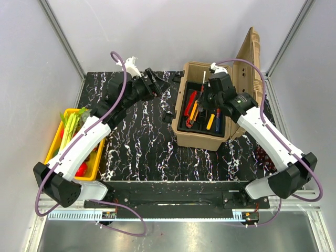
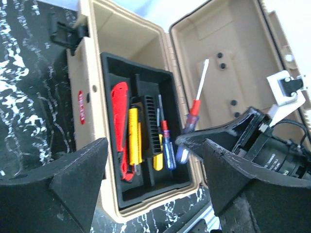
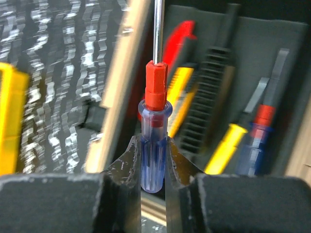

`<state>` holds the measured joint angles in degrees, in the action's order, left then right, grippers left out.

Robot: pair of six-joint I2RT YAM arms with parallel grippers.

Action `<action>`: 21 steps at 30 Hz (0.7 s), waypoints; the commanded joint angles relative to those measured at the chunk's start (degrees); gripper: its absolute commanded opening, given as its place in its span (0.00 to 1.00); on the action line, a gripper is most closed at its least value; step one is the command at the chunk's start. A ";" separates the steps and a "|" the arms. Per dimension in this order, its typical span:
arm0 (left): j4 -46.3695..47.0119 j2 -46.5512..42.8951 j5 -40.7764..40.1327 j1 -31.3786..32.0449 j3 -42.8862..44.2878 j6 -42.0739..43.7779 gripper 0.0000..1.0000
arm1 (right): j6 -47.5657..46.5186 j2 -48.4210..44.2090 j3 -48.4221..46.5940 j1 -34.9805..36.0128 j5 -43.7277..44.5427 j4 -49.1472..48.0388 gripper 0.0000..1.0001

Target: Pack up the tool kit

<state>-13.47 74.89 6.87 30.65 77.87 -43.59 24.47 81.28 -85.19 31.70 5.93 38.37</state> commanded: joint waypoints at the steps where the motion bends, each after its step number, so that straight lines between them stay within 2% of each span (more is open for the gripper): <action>1: -4.36 -1.33 -5.38 -0.16 0.53 2.55 0.82 | -0.74 1.60 -2.79 -1.56 17.61 6.80 0.00; 4: -6.03 -0.63 -5.64 -0.33 0.71 2.46 0.82 | -0.65 2.48 -1.57 -2.26 21.22 8.47 0.00; 21: -8.41 1.22 -3.18 -2.44 1.15 2.20 0.82 | -0.91 8.89 2.75 -5.16 15.25 3.47 0.01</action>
<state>-22.68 75.99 3.07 28.56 77.87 -42.02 24.23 88.29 -82.21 27.33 21.37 45.84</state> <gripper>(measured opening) 0.820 0.205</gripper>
